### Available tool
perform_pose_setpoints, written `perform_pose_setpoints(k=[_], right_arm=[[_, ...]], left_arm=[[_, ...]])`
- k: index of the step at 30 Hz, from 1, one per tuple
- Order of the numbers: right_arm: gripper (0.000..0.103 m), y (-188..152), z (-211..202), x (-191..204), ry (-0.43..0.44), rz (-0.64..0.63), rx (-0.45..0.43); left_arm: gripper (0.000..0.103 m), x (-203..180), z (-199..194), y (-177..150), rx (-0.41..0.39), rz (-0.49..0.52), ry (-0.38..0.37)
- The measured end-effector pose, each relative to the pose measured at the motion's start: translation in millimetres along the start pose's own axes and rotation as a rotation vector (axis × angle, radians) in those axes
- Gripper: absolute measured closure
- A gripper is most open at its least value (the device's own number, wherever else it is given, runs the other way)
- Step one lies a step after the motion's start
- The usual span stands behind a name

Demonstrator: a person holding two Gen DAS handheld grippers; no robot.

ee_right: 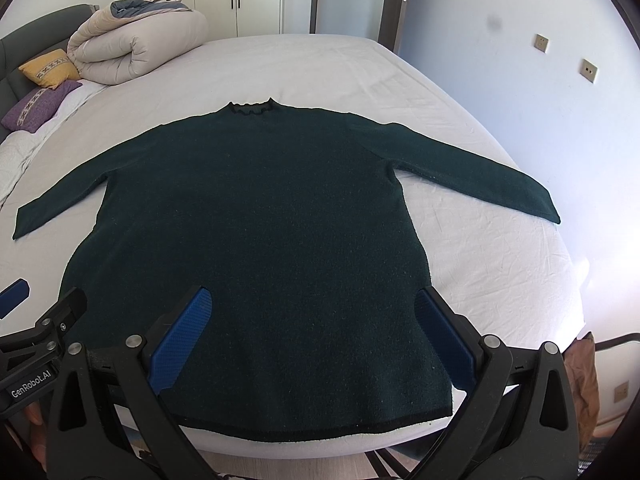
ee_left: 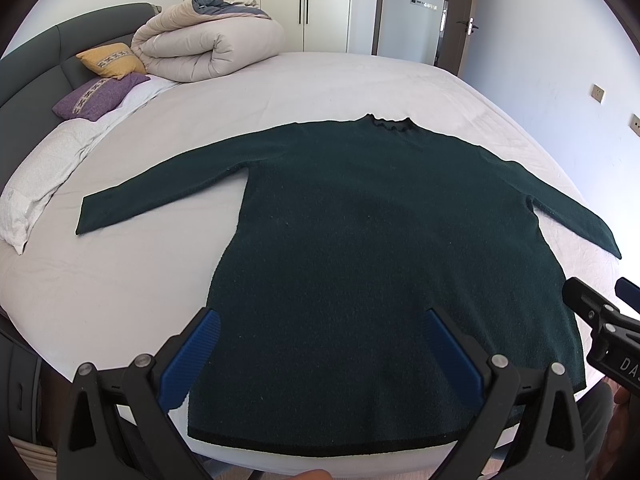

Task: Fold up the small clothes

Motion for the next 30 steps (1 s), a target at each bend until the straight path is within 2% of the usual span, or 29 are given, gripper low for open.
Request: perform_pose_setpoints(k=[25, 30], right_arm=[[0.0, -5, 1, -1, -0.005, -0.002, 0.004], [0.0, -4, 4, -6, 0.011, 0.023, 0.005]], left_arm=[[0.0, -1, 5, -3, 0.014, 0.006, -0.011], [0.0, -1, 10, -3, 0.018, 0.025, 0.039]])
Point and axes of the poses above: each gripper's, at about its wrist camera, not at the fingertips, and z roughly the way its jaws point, x to its left, y to its top, the point moved 9 cm from there along z, roughly the way its jaws point, and after that the axes turned 13 degrees about z, right-handed, at the moved point
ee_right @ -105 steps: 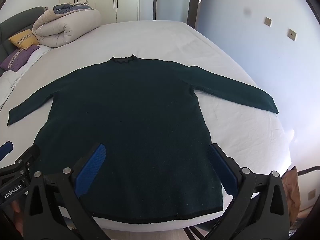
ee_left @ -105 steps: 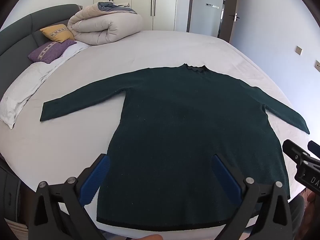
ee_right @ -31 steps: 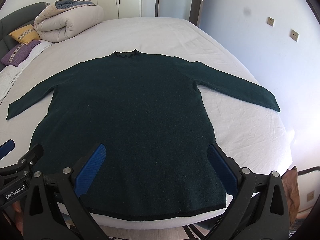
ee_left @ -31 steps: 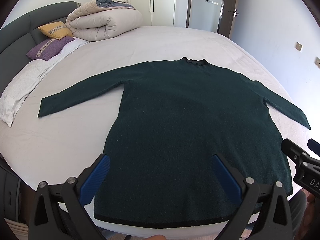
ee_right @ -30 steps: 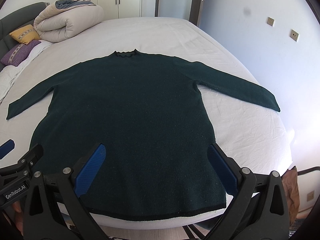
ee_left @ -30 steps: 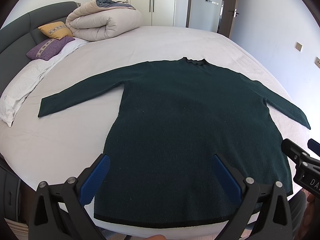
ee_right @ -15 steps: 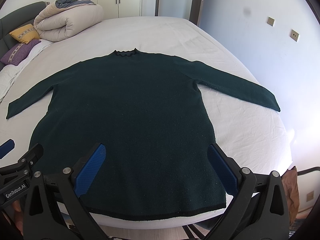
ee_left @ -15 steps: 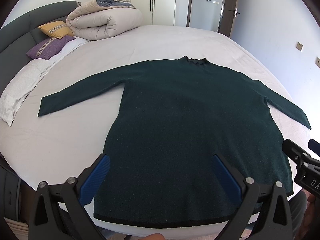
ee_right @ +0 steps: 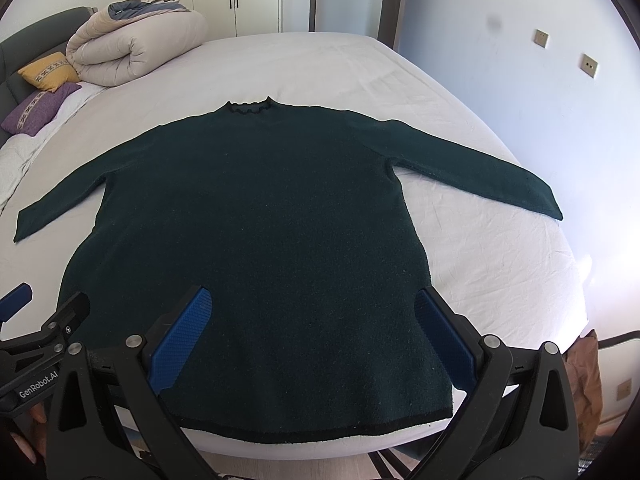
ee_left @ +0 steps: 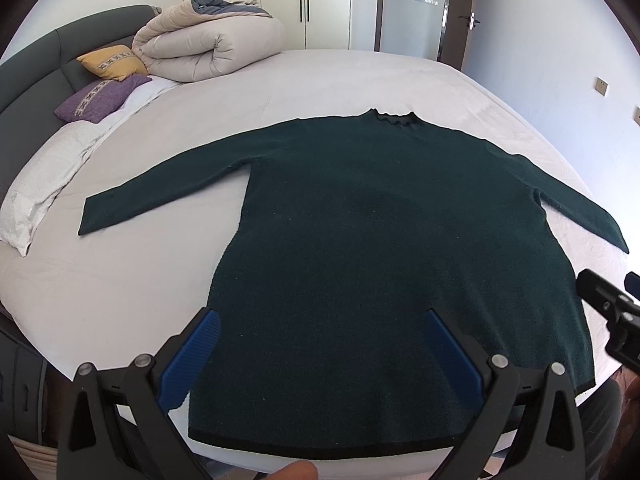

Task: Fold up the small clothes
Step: 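Grasp the sweater sleeve cuff with the right gripper and lift it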

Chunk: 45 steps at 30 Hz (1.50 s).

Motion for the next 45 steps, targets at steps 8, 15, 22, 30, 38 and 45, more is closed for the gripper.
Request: perform_pose_setpoints(k=[8, 15, 22, 30, 38, 45], right_arm=[[0.0, 46, 24, -98, 0.001, 0.197, -0.04], [0.0, 92, 61, -255, 0.059, 0.584, -0.131], [0.0, 104, 120, -389, 0.189, 0.987, -0.114], [0.019, 120, 164, -461, 0.297, 1.197, -0.121], [0.041, 133, 192, -479, 0.341, 1.285, -0.102], [0.093, 127, 214, -492, 0.323, 1.299, -0.066]], left_arm=[[0.0, -1, 16, 6, 0.022, 0.05, 0.047], [0.0, -19, 36, 40, -0.007, 0.018, -0.115], [0.0, -42, 64, 60, 0.027, -0.076, -0.232], [0.001, -66, 98, 88, 0.026, -0.121, -0.32], [0.017, -102, 113, 121, 0.015, -0.046, -0.428], [0.017, -114, 123, 137, 0.032, -0.017, -0.466]])
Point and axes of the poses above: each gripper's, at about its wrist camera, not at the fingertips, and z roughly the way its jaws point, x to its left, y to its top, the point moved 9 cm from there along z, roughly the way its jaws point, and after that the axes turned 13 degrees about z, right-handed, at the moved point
